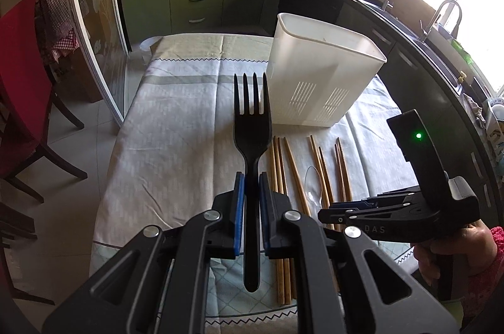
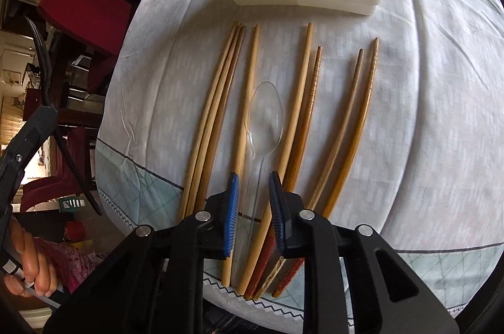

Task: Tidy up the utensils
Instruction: 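Lift the black fork with the left gripper while the right gripper grasps the clear spoon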

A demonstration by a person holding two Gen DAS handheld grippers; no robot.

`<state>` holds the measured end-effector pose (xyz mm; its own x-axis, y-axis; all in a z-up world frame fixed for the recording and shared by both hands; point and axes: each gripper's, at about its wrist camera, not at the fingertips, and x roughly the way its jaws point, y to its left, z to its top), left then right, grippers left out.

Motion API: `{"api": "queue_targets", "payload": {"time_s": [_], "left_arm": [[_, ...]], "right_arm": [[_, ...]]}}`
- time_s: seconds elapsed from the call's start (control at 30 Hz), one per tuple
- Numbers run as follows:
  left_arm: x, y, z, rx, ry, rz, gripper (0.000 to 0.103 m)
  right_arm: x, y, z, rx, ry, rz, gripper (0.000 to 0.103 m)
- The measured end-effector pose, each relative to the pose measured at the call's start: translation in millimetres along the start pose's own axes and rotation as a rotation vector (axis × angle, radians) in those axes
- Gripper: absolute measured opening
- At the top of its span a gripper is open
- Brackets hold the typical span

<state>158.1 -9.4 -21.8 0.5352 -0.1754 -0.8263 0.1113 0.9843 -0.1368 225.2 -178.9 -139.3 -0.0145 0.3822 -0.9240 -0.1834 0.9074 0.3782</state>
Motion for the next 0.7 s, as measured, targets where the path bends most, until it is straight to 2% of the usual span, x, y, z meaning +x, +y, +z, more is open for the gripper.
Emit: {"api": "queue_targets", "payload": {"time_s": [0.17,0.43,0.57,0.7], "left_arm": [[4,0,-3,0.006,0.010,-0.009,0.009],[5,-2,-3,0.014,0.013,-0.011,0.009],[5,-1,-2,0.012,0.008,-0.010,0.009],[-1,-3,5,0.009,-0.016,-0.013,0.009]], "right_arm": [[12,4,14,0.005,0.016,-0.021,0.019],[15,7,13,-0.011,-0.007,-0.072,0.011],[4,0,4,-0.004,-0.039,-0.030,0.010],[-16,-6,-2,0.007,-0.107,0.044,0.010]]}}
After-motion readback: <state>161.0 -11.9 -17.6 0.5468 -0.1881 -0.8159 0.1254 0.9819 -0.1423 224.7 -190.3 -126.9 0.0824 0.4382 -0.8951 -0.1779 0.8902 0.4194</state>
